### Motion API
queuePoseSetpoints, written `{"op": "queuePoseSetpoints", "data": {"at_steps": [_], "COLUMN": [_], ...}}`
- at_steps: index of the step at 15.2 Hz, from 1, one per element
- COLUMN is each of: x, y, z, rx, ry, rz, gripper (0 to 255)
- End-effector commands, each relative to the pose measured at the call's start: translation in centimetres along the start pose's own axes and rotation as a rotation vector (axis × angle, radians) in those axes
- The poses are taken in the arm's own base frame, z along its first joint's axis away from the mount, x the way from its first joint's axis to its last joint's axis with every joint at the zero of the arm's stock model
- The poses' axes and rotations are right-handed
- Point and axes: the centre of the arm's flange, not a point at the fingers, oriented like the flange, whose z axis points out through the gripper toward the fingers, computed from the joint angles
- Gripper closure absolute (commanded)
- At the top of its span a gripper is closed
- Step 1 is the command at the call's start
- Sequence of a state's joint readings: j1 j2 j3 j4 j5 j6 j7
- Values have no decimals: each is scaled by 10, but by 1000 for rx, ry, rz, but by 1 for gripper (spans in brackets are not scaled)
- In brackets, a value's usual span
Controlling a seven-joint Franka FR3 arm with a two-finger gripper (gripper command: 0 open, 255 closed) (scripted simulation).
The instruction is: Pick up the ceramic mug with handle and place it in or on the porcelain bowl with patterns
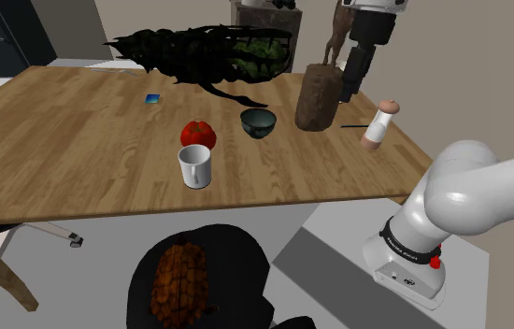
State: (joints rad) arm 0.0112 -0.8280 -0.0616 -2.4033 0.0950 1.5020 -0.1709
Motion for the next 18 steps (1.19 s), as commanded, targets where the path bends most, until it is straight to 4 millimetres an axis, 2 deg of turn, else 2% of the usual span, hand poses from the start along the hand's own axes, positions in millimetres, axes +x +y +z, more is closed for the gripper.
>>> {"op": "queuePoseSetpoints", "data": {"at_steps": [1,18], "x": [0,178], "y": [0,-75], "z": [0,111], "rx": [0,-49], "ry": [0,27], "rz": [0,-82], "gripper": [0,0]}}
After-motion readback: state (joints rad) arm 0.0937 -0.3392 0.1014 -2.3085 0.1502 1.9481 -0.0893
